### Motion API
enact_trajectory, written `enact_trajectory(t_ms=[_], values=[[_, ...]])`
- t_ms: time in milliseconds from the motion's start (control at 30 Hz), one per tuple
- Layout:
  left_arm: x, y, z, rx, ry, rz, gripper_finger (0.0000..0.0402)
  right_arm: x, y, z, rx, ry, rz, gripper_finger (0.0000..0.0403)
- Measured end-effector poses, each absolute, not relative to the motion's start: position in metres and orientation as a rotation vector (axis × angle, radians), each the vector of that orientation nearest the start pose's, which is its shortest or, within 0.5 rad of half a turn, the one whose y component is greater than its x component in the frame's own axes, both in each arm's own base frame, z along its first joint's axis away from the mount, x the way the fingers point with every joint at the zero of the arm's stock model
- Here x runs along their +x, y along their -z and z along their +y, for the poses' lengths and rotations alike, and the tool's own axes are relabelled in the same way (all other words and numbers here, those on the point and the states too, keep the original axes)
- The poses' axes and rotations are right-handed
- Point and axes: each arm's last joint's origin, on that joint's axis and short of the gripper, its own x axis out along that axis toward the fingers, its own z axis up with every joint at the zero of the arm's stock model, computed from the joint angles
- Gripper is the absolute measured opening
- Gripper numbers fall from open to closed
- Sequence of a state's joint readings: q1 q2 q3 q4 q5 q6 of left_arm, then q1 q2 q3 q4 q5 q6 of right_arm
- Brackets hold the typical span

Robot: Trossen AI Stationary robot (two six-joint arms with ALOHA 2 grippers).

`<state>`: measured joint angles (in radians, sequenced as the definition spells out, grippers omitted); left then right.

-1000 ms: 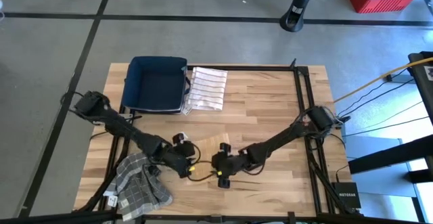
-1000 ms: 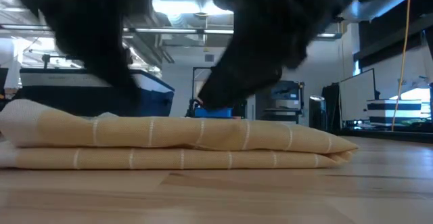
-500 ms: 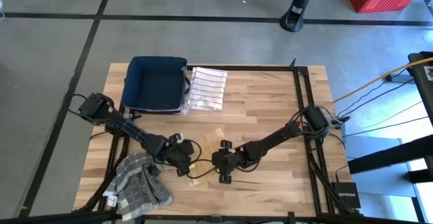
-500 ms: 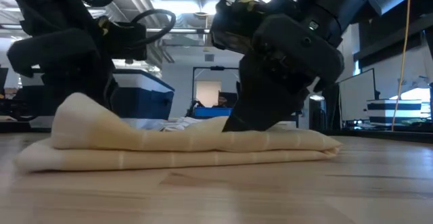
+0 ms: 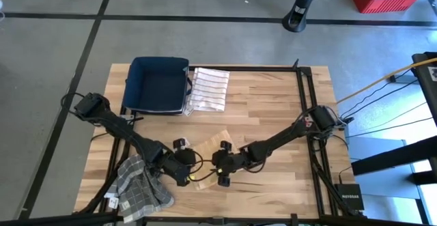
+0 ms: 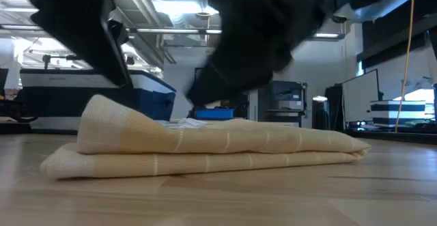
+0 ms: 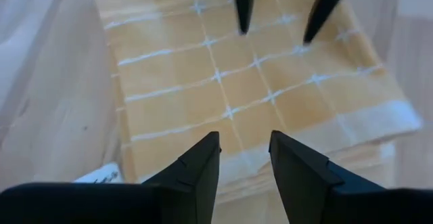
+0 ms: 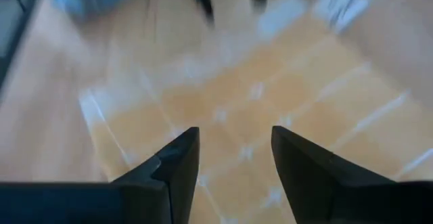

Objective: Fold towel
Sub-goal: Move the orange towel to the top right of the table

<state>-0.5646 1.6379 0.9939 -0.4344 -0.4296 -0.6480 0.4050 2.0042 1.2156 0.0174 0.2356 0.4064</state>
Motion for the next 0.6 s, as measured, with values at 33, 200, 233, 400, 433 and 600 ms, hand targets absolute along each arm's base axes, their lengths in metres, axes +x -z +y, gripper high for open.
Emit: enact_trajectory(t_ms=[33,200,233,400,433,600], values=[[0.27,-0.184,-0.159,-0.07,-0.191,0.933,0.0125,0.382,-0.141,0.157,0.134,-0.025,0.79,0.0186],[0.267,-0.183,-0.158,-0.067,-0.222,0.947,0.0125,0.364,-0.129,0.155,0.04,-0.057,1.013,0.0186],[0.266,-0.183,-0.158,-0.065,-0.223,0.948,0.0125,0.362,-0.129,0.154,0.018,-0.043,1.037,0.0186],[0.267,-0.183,-0.158,-0.065,-0.227,0.946,0.0125,0.338,-0.132,0.141,-0.167,-0.019,1.27,0.0186],[0.267,-0.183,-0.158,-0.067,-0.226,0.944,0.0125,0.331,-0.135,0.138,-0.214,-0.021,1.331,0.0186],[0.267,-0.183,-0.158,-0.068,-0.227,0.943,0.0125,0.295,-0.164,0.121,-0.404,0.038,1.586,0.0186]])
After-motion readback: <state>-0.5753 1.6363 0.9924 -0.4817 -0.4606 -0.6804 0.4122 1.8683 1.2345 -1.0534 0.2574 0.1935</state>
